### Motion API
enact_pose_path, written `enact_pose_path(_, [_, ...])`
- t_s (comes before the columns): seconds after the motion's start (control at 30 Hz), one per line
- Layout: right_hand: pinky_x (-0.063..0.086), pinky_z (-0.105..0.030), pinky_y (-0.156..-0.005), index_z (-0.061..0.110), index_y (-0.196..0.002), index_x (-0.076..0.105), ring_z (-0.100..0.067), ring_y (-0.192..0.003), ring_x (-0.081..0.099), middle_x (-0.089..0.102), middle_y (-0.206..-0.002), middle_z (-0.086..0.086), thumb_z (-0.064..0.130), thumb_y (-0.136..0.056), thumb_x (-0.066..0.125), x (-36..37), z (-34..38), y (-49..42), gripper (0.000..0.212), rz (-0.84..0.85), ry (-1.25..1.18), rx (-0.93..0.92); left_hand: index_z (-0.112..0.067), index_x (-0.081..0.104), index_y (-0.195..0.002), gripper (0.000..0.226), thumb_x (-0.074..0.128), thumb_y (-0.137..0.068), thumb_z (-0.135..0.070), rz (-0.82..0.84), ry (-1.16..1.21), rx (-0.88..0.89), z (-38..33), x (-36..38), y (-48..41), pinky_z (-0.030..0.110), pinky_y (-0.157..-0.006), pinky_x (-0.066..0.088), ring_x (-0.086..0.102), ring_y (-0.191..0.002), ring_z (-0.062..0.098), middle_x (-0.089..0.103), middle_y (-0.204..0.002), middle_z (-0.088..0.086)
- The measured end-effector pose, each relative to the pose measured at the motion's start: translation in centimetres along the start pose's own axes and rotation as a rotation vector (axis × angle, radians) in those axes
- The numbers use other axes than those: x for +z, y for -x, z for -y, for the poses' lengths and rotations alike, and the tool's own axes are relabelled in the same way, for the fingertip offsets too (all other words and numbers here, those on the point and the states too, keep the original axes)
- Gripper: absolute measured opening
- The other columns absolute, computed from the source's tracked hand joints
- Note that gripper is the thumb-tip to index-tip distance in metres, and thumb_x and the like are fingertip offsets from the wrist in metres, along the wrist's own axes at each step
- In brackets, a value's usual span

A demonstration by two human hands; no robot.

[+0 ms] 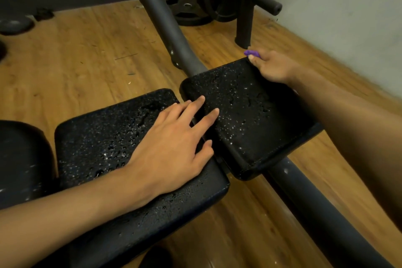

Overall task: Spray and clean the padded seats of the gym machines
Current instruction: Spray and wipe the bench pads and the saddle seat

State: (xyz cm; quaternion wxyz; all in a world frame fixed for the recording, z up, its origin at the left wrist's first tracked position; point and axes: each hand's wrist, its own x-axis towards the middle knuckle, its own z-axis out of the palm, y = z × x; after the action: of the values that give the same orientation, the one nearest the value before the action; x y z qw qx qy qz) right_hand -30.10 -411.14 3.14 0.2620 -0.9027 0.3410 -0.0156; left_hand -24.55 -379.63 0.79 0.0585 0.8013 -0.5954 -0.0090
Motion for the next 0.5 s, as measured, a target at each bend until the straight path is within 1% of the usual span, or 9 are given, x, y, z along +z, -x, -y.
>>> enact_pose_path(0.03, [0.029,-0.033,-0.104,0.028,-0.150,0.039,-0.026,-0.135,0.043,0.049,-0.147,-0.007,0.042,-0.108,0.033,0.1,0.0,0.3,0.045,-0.005,-0.006,0.009,-0.031,0.029,-0.160,0.065,0.024,-0.099,-0.054,0.001,-0.001,0.001,0.1,0.0,0.0,0.041,-0.122,0.021,0.028,-0.149,0.025,0.024,-0.167,0.006])
enact_pose_path(0.1, [0.033,-0.035,-0.099,0.029,-0.148,0.041,-0.028,-0.129,0.049,0.052,-0.143,-0.008,0.046,-0.107,0.033,0.4,-0.7,1.5,0.045,-0.032,0.011,0.028,-0.031,0.029,-0.160,0.065,0.024,-0.099,-0.054,0.001,-0.003,0.005,0.1,0.0,0.0,0.041,-0.122,0.020,0.028,-0.149,0.025,0.024,-0.167,0.006])
enact_pose_path(0.2, [0.037,-0.034,-0.085,0.024,-0.128,0.055,-0.021,-0.101,0.059,0.065,-0.119,-0.006,0.047,-0.106,0.036,0.2,-2.0,4.8,0.037,-0.040,0.016,0.073,-0.029,0.031,-0.159,0.066,0.025,-0.098,-0.054,0.009,-0.016,0.008,0.1,-0.1,-0.1,0.042,-0.122,0.022,0.030,-0.148,0.026,0.026,-0.166,0.007])
enact_pose_path(0.23, [0.037,-0.033,-0.083,0.026,-0.124,0.057,-0.015,-0.092,0.058,0.065,-0.112,-0.003,0.046,-0.106,0.037,-0.1,-2.3,6.4,0.033,-0.021,-0.001,0.092,-0.028,0.032,-0.158,0.066,0.025,-0.098,-0.053,0.010,-0.016,0.008,0.1,-0.1,-0.2,0.042,-0.121,0.023,0.031,-0.147,0.026,0.027,-0.166,0.007])
enact_pose_path(0.27, [0.036,-0.033,-0.083,0.030,-0.128,0.057,-0.011,-0.089,0.056,0.064,-0.109,0.001,0.045,-0.106,0.038,-0.4,-2.7,8.0,0.032,-0.006,-0.008,0.098,-0.028,0.033,-0.158,0.066,0.025,-0.097,-0.053,0.011,-0.013,0.006,0.1,-0.1,-0.2,0.043,-0.121,0.024,0.031,-0.147,0.027,0.028,-0.165,0.008])
enact_pose_path(0.3, [0.036,-0.033,-0.085,0.034,-0.134,0.054,-0.011,-0.093,0.055,0.063,-0.113,0.004,0.043,-0.106,0.038,-0.5,-2.9,9.8,0.033,0.000,0.001,0.088,-0.028,0.033,-0.158,0.067,0.024,-0.097,-0.054,0.013,-0.010,0.001,0.1,-0.2,-0.2,0.043,-0.121,0.024,0.031,-0.148,0.027,0.027,-0.165,0.007])
enact_pose_path(0.37, [0.036,-0.033,-0.093,0.038,-0.144,0.046,-0.015,-0.112,0.053,0.057,-0.129,0.007,0.040,-0.106,0.040,-0.3,-3.8,13.2,0.039,-0.053,0.057,0.046,-0.029,0.030,-0.159,0.070,0.020,-0.096,-0.055,0.016,-0.008,-0.007,0.1,-0.2,-0.1,0.042,-0.122,0.023,0.028,-0.149,0.026,0.025,-0.167,0.006])
enact_pose_path(0.43, [0.033,-0.029,-0.104,0.033,-0.149,0.044,-0.017,-0.131,0.045,0.046,-0.146,0.006,0.037,-0.106,0.042,0.4,-4.5,15.9,0.043,-0.145,0.076,0.007,-0.030,0.028,-0.160,0.072,0.016,-0.095,-0.056,0.018,-0.012,-0.009,-0.1,-0.2,0.0,0.041,-0.122,0.022,0.026,-0.149,0.025,0.023,-0.167,0.006])
enact_pose_path(0.5, [0.029,-0.029,-0.111,0.029,-0.151,0.042,-0.017,-0.140,0.038,0.038,-0.155,0.006,0.036,-0.106,0.042,1.0,-4.8,16.8,0.046,-0.180,0.075,0.001,-0.029,0.028,-0.160,0.072,0.014,-0.095,-0.056,0.016,-0.011,-0.013,-0.3,-0.3,0.1,0.041,-0.122,0.022,0.028,-0.149,0.026,0.023,-0.168,0.006])
